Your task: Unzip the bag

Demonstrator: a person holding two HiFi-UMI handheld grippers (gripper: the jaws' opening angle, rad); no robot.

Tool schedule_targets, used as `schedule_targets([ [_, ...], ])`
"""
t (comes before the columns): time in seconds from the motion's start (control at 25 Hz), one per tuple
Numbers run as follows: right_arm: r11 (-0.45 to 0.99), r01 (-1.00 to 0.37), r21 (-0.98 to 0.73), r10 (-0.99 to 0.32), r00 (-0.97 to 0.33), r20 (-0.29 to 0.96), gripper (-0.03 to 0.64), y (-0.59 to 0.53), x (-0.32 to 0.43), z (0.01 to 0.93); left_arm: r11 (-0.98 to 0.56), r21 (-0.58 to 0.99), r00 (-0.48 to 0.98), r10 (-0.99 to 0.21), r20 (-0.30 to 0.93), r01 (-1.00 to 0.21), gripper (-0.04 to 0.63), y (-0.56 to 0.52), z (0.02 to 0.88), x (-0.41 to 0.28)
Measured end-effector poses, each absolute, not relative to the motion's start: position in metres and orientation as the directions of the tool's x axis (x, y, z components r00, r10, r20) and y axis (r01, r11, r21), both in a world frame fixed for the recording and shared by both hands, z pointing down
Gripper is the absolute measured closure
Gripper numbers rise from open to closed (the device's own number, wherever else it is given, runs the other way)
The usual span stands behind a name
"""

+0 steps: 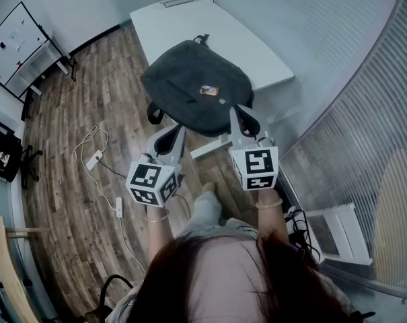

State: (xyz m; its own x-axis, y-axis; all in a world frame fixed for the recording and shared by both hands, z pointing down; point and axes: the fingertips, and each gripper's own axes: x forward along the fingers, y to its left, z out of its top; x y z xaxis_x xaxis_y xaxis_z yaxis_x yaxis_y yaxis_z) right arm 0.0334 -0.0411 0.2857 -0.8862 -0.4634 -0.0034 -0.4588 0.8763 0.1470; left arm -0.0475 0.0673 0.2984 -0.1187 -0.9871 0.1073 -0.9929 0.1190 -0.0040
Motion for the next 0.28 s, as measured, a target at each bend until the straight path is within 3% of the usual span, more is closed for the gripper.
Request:
schedule_targets([
  [0.28,0.887,-0.436,0.151,-0.440,-0.898,-0.008,0.614,-0.059,0.017,0.281,0.106,-0.005,-0.106,-0.988,0.116,-0.994,0.586,0.038,0.300,-0.062],
])
